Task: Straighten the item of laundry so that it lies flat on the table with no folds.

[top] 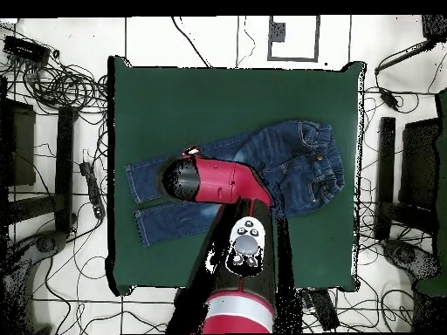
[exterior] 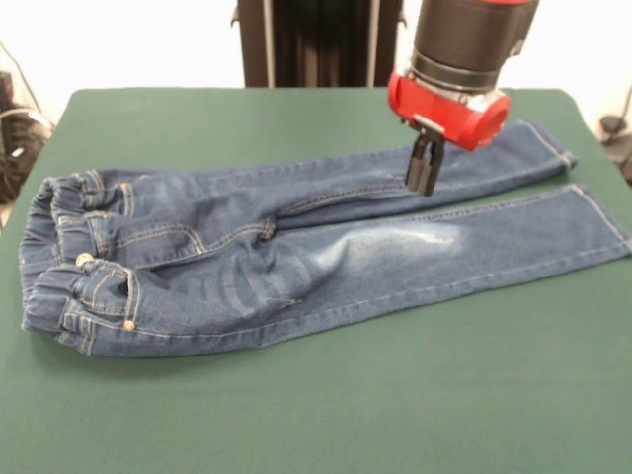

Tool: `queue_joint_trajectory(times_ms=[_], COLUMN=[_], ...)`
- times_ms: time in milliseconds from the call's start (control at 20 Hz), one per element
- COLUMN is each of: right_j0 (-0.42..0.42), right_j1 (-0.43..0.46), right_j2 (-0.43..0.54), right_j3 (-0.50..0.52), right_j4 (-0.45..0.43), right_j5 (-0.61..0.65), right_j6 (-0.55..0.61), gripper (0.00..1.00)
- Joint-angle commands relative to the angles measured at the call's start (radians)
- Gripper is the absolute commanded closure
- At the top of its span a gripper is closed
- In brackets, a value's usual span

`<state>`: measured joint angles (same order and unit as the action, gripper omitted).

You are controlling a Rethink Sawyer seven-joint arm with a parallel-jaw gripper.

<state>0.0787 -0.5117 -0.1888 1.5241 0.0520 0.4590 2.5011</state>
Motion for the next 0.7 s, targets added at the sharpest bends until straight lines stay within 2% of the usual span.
queue_joint_trajectory(times_ms=[50,500,700], right_j0=[-0.007,-0.040,0.014], right_j1=[0.101,0.126,0.137], right_j2=[0.094,0.131,0.094], right_j3=[-0.076,-0.093,-0.102], right_j4=[-0.005,-0.005,0.014], right_j5=[0.112,0.108,0.115], right_j6=[0.015,-0.014,0.063], gripper=[1.00,1.00,1.00])
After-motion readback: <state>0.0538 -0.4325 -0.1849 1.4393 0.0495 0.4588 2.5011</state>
